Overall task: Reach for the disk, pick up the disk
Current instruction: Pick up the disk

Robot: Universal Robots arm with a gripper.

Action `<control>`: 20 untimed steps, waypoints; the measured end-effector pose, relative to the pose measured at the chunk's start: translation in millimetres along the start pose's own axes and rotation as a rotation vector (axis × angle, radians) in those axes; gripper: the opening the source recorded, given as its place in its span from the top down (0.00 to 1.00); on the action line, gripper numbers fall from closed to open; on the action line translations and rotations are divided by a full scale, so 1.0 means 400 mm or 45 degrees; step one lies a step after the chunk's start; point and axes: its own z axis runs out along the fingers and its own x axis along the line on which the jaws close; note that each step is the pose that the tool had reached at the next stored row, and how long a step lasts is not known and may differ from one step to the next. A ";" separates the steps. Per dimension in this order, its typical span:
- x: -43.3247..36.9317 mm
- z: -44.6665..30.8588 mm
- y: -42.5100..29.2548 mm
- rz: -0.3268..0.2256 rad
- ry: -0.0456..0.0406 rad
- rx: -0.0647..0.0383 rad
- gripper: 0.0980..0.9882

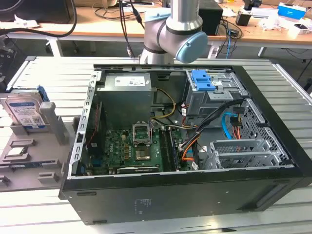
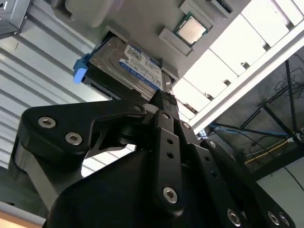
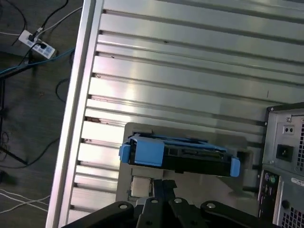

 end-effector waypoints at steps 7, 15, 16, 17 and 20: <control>0.000 0.000 0.000 -0.186 0.007 0.000 0.99; 0.000 0.000 0.000 -0.416 0.016 0.000 0.99; 0.000 0.000 0.000 -0.439 0.017 0.000 0.99; 0.000 0.000 0.000 -0.453 0.017 0.000 0.99; 0.000 0.000 0.000 -0.553 0.021 0.000 0.99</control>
